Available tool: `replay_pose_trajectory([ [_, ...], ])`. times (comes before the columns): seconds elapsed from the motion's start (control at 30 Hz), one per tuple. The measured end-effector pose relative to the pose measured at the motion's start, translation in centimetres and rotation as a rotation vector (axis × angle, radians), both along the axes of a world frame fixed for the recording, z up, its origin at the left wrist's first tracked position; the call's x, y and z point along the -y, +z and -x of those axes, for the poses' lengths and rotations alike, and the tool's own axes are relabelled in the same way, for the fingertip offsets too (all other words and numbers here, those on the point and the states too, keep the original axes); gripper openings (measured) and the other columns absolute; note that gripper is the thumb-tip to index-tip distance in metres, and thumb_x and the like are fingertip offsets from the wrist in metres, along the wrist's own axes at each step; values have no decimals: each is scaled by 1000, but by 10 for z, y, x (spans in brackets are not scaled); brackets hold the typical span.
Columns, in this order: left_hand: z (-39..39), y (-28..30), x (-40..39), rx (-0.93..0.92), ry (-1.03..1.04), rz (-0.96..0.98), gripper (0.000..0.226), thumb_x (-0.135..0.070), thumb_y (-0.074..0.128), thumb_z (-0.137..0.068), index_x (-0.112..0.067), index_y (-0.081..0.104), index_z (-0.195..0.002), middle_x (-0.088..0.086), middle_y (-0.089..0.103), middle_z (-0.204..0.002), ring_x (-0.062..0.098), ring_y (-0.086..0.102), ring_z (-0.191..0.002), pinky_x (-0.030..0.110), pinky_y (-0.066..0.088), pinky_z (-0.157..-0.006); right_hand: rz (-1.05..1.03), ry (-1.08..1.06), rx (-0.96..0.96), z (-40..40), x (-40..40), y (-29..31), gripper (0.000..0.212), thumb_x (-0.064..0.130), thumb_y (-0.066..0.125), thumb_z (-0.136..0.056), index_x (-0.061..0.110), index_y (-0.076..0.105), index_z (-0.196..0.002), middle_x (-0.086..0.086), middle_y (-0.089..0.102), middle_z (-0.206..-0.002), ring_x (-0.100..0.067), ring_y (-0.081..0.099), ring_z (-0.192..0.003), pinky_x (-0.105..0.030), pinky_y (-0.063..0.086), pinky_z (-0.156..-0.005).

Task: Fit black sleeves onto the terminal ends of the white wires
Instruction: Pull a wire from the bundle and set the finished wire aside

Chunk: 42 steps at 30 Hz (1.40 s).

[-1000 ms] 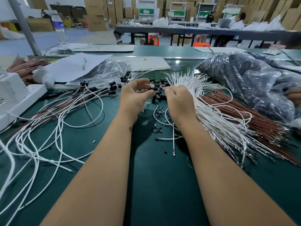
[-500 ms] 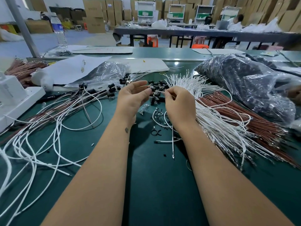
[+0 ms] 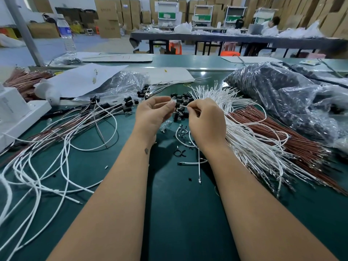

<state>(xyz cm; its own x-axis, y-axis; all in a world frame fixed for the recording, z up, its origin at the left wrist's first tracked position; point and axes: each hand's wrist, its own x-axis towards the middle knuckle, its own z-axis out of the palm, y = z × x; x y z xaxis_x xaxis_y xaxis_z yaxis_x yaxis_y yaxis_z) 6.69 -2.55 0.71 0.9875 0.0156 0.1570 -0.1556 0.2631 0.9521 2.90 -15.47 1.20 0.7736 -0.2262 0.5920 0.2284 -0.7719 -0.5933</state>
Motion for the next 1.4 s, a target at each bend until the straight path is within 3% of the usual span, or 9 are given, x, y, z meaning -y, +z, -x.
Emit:
replay_pose_trajectory([
  [0.2, 3, 0, 1, 29, -10, -62, 6, -8, 74, -81, -13, 71, -80, 0, 70, -67, 14, 63, -68, 22, 54, -72, -7, 56, 12, 0, -1, 0, 12, 14, 63, -91, 13, 73, -98, -3, 65, -97, -19, 60, -88, -31, 49, -76],
  [0.4, 3, 1, 3, 14, -16, -10, 6, -4, 72, -81, -10, 71, -80, 1, 71, -67, 11, 66, -67, 20, 56, -70, 7, 104, -3, -3, -3, -3, 28, -5, 50, -91, 4, 70, -108, -10, 62, -101, -22, 57, -96, -17, 36, -77],
  [0.47, 3, 2, 2, 17, -56, 17, 12, 2, 70, -80, -9, 71, -84, 3, 72, -72, 12, 68, -70, 21, 56, -73, -26, 91, 18, -3, -2, -3, 31, -7, 49, -90, 4, 69, -111, -10, 65, -103, -22, 58, -97, -18, 38, -80],
  [0.6, 4, 1, 0, 51, -82, -48, 15, 4, 71, -79, -9, 71, -88, 3, 73, -76, 14, 69, -74, 23, 56, -77, -97, 83, 32, -3, 0, -2, 39, -11, 51, -85, 10, 63, -115, -2, 61, -85, -18, 56, -82, -18, 36, -68],
  [0.8, 3, 0, -1, 44, -88, -97, 13, 3, 71, -79, -9, 71, -84, -1, 72, -68, 10, 68, -67, 20, 57, -72, -192, 115, 49, -2, 2, -2, 33, -8, 52, -87, 13, 61, -112, 4, 60, -81, -15, 58, -79, -23, 44, -69],
  [0.97, 4, -1, 2, 40, -97, -120, 11, 1, 72, -79, -10, 70, -80, -1, 71, -64, 9, 68, -62, 17, 55, -63, -298, 157, 26, -4, 1, -2, 27, -4, 55, -90, 16, 59, -108, 7, 59, -77, -8, 58, -75, -7, 39, -62],
  [1.13, 4, 0, 3, 33, -112, -103, 10, 1, 72, -79, -8, 68, -81, 1, 71, -65, 10, 67, -63, 17, 54, -62, -284, 166, 33, -3, 0, -3, 26, -2, 56, -89, 14, 59, -109, 11, 59, -76, -6, 58, -74, -4, 40, -64],
  [1.23, 5, 0, 3, 39, -93, -121, 10, -1, 73, -79, -10, 68, -78, 0, 70, -63, 10, 66, -61, 17, 54, -62, -219, 162, 20, -3, -1, -3, 25, 0, 57, -90, 13, 62, -110, 9, 60, -81, -9, 58, -78, -6, 40, -67],
  [1.4, 7, 0, 3, 51, -79, -125, 6, -5, 71, -83, -10, 70, -79, 4, 71, -68, 14, 66, -65, 23, 56, -70, -85, 169, -1, -4, -3, -4, 22, 3, 61, -88, 9, 71, -106, -8, 66, -104, -18, 60, -96, -14, 39, -83],
])
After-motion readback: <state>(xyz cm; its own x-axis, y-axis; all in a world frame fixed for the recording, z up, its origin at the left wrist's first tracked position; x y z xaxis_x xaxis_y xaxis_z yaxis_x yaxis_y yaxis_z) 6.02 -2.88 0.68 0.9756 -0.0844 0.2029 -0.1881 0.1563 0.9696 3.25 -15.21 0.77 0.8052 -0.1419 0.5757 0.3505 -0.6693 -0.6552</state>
